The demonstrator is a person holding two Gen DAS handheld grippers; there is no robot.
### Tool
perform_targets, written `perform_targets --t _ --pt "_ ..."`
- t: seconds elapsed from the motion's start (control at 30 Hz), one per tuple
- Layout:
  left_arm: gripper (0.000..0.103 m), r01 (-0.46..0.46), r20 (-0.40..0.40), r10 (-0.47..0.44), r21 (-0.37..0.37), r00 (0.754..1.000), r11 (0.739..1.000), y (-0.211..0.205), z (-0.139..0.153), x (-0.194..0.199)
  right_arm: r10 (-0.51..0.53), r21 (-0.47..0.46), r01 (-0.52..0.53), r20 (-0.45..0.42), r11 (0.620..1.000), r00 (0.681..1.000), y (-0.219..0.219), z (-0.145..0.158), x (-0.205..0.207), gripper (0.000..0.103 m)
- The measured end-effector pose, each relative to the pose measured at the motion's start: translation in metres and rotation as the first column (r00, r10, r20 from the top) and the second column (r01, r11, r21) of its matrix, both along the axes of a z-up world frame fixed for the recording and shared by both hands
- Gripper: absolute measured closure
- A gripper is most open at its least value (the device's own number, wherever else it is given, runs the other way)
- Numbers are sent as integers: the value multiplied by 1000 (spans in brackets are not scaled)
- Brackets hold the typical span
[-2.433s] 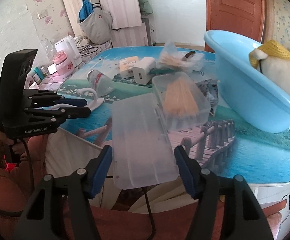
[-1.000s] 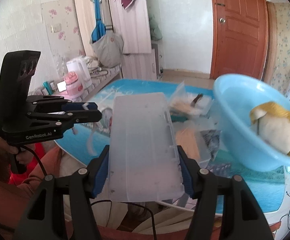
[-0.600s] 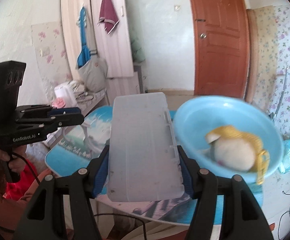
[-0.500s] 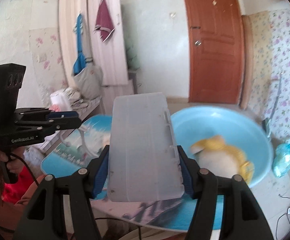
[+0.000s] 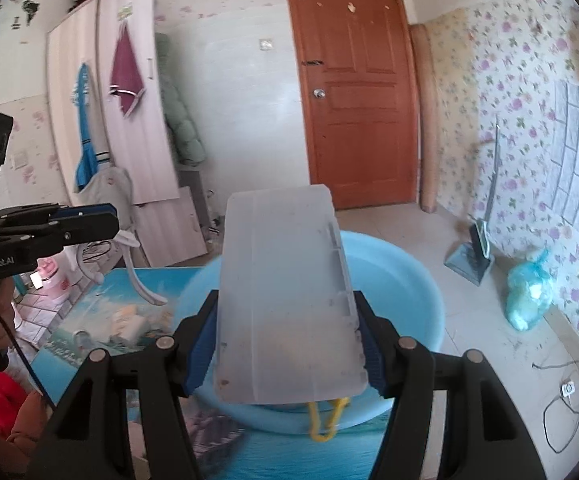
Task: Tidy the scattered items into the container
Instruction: 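Carry the hook and clear box to the basin while the left gripper releases the hook, then open the right gripper to drop the clear box in the basin while the left withdraws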
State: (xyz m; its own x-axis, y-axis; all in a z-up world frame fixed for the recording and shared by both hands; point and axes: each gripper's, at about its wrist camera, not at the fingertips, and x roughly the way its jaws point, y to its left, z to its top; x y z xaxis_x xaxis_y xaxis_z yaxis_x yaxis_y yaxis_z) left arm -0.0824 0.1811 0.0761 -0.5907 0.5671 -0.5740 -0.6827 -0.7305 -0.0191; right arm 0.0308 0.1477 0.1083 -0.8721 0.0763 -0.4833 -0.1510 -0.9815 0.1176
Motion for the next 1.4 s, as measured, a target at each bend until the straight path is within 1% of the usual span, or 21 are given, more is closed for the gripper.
perform_targets --t 0.13,0.3,0.4,0.5,0.53,0.57,0.63,0.7,0.73,0.77,0.8,0.87,0.97,1.03,1.17,1.33,1.4 --pt "83 38 30 -36 -38 999 999 24 -16 -14 -19 -27 19 18 999 1000 19 -10 -6 42" --pt "82 55 70 -49 -75 996 996 42 -35 -25 -51 -60 53 33 997 998 40 -21 -8 41" --pt "78 57 81 -50 -93 995 994 43 -41 -23 -57 -64 60 61 996 997 46 -30 -13 40" --pt "72 52 72 -45 -101 996 993 35 -42 -16 -48 -98 53 54 994 997 48 -35 -14 39" --pt "70 47 72 -40 -100 997 994 33 -42 -14 -47 -104 53 51 993 998 48 -35 -14 38" --pt "69 40 75 -33 -96 997 995 27 -41 -12 -45 -106 51 50 993 998 47 -36 -13 37" --pt "69 22 78 -15 -91 997 996 16 -41 -7 -43 -102 48 57 994 997 43 -35 -13 26" --pt "68 2 75 5 -92 997 996 5 -42 -2 -43 -83 49 73 995 996 38 -36 -13 24" --pt "65 -7 74 14 -93 997 996 0 -43 1 -45 -72 51 78 996 996 36 -36 -12 24" --pt "58 -16 73 23 -93 997 996 -5 -44 4 -42 -61 47 81 997 996 31 -35 -10 24" --pt "54 -27 71 34 -93 997 995 -12 -45 7 -37 -59 42 82 997 996 28 -35 -9 24" --pt "40 -47 71 54 -91 996 995 -24 -47 13 -25 -59 30 86 998 996 21 -33 -5 24" --pt "27 -81 79 87 -80 993 994 -45 -49 20 -27 -34 30 99 999 995 10 -31 2 24" --pt "24 -102 81 107 -71 991 992 -58 -50 22 -24 -22 27 104 999 994 5 -30 8 24" --pt "13 -130 87 134 -51 987 990 -82 -51 32 -14 -18 17 125 1000 992 -10 -30 21 24" --pt "2 -159 25 161 -80 987 984 -106 -51 45 -16 -22 20 168 1000 986 -32 -37 29 24" --pt "1 -152 17 155 -105 988 983 -113 -56 51 -14 -22 18 180 1000 984 -42 -39 31 24"
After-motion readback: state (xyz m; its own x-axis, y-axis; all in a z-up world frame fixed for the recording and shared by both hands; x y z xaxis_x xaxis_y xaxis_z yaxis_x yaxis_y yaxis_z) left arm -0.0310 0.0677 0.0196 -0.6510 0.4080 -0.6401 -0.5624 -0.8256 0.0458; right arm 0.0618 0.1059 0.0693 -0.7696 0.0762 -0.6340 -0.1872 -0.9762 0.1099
